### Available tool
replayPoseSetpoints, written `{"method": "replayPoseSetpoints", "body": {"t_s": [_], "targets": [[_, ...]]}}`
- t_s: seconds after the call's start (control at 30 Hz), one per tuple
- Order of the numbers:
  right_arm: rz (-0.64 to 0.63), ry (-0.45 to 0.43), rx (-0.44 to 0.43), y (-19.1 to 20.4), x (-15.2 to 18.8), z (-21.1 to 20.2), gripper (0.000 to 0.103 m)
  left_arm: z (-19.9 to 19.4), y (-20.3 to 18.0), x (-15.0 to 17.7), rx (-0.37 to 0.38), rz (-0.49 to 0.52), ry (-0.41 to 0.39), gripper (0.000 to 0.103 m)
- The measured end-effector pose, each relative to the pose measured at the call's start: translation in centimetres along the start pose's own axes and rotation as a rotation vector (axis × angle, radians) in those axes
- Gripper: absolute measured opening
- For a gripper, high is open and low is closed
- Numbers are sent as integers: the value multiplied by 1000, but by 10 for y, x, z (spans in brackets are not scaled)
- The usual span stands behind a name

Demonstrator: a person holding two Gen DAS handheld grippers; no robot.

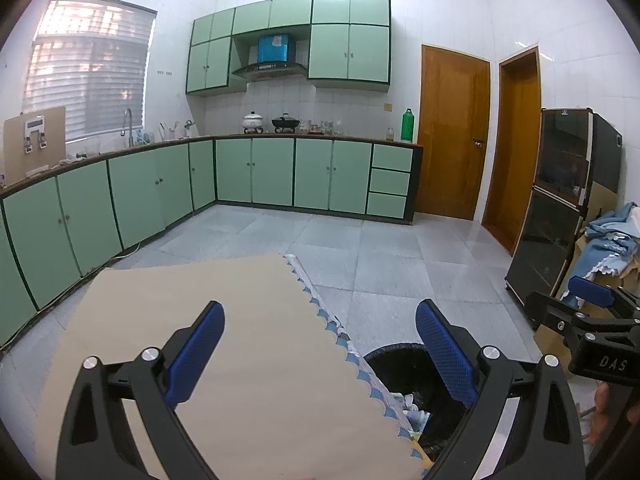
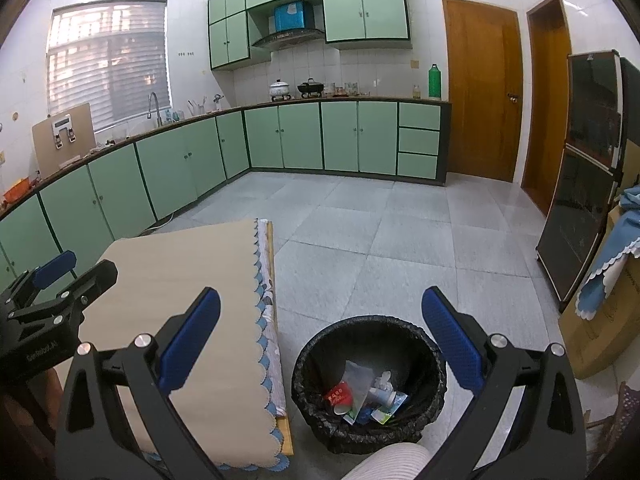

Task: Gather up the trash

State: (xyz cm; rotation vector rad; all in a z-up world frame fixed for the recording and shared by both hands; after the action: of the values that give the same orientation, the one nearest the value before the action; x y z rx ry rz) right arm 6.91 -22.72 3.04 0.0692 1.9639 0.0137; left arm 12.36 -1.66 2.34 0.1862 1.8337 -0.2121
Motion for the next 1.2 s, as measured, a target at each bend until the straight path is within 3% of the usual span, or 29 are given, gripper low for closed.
{"method": "replayPoseSetpoints", "body": {"t_s": [1.2], "targets": [[-8, -22, -6, 1, -6, 0, 98, -7, -4, 2, -8, 1, -9, 94]]}}
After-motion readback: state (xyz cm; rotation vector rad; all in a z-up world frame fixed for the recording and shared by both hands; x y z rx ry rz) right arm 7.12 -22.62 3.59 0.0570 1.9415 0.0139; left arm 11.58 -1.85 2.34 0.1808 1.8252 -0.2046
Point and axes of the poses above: each gripper's, at about its wrist camera, not at the fingertips, and z roughly the way its jaws point, y to its left, x to its underside, the point moved 2 cm from there along z, roughly the way its jaws point, and after that the axes turned 8 degrees about -y, right-handed, at the moved point
